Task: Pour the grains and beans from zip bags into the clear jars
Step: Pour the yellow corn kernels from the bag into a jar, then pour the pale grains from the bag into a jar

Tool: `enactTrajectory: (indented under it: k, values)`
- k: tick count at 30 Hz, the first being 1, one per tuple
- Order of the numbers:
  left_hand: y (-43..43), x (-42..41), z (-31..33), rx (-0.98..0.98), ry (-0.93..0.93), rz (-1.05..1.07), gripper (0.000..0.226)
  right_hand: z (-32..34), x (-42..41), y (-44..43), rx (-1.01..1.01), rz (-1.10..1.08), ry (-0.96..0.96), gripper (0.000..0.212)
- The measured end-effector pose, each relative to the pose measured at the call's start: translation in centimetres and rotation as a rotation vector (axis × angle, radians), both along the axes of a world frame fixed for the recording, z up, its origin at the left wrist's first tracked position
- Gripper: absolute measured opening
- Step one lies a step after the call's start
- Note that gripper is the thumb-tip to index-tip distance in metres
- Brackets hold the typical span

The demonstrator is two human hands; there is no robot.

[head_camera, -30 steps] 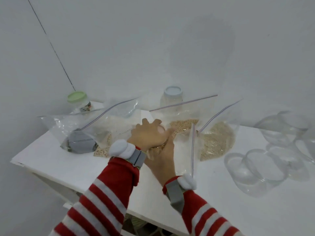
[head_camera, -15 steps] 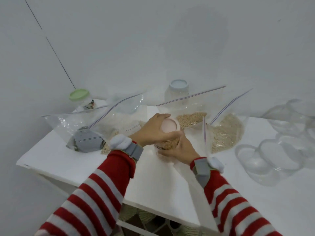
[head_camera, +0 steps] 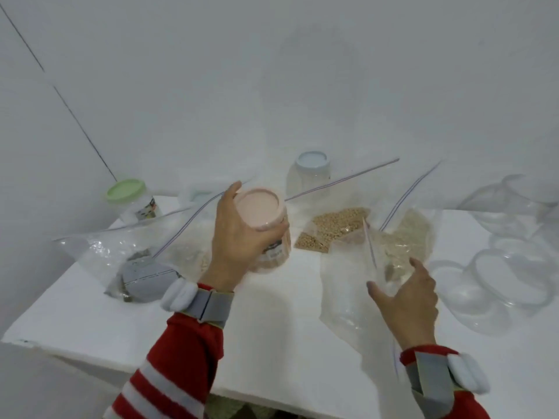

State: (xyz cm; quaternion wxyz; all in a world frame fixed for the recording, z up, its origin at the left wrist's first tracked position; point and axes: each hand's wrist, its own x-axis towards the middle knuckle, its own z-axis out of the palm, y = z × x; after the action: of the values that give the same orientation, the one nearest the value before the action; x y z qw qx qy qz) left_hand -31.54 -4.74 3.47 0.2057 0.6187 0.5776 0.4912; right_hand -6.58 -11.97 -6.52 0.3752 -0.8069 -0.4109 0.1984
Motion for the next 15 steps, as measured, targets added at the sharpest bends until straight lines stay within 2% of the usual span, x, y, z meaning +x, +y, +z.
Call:
enactTrajectory:
  k: [1, 2, 5, 9, 11, 15]
  values:
    - [1.2, -0.3, 1.3, 0.025, 0.003, 0.011, 0.107, -0.2, -0.1, 0.3, -0.071, 0.040, 0.110, 0.083]
    - [2.6, -0.4, 2.5, 0.047, 0.012, 0.017, 0.107, -0.3, -0.4, 0.6, -0.106, 0.111, 0.185, 0.074]
    - [8.0, -0.1, 4.7, 0.078, 0.066, 0.002, 0.110, -0.1, -1.8, 2.2, -0.120, 0.423, 0.277, 0.033]
    - [16.1, 1.4, 4.0, -0.058, 0.355, -0.009, 0.103, 1.2, -4.0, 4.0, -0.296, 0.889, 0.449, 0.029]
    - [19.4, 1.7, 2.3, -0.188, 0.397, -0.040, 0.104, 2.0, -3.9, 4.6, -0.327, 0.986, 0.458, 0.022]
    - [24.1, 2.6, -0.4, -0.324, 0.390, -0.016, 0.102, 2.7, -2.2, 5.8, -0.316, 0.983, 0.557, 0.013]
